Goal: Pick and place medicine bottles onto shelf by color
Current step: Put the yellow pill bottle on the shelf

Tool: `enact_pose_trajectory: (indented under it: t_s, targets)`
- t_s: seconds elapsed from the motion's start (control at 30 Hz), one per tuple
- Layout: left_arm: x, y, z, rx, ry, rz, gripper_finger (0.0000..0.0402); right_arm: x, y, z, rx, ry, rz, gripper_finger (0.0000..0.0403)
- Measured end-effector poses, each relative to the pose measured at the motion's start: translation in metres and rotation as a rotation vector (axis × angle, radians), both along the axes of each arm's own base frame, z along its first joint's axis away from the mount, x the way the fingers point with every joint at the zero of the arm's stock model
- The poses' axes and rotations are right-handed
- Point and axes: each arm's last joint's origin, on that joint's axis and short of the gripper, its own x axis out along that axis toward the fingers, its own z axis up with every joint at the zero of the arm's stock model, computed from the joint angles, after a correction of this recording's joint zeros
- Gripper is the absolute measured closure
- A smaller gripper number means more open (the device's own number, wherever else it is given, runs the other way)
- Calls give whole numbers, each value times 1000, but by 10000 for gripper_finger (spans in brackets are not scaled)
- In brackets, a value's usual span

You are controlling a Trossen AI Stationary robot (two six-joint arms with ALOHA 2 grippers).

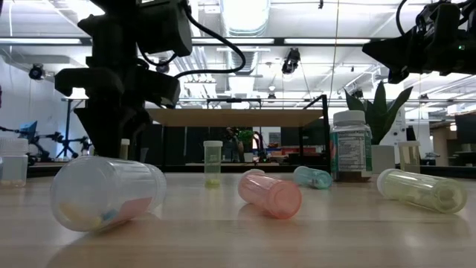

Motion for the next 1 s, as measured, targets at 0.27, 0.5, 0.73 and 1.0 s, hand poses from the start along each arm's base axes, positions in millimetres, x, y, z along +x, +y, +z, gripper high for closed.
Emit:
enact_pose_trajectory:
  t_s: [0.27, 0.5, 0.73, 1.0]
  targets:
    - [0, 0, 0, 6, -2, 1, 282, 0, 0, 0, 0, 0, 0, 394]
    - [0, 0, 0, 9, -3, 2, 318, 0, 0, 0, 1, -1, 0, 394]
    - [1, 0, 6, 10, -6, 1, 318, 0, 0, 0, 0, 0, 0, 394]
    - [-4, 7, 44, 38, 20, -9, 317, 0, 0, 0, 2, -1, 0, 394]
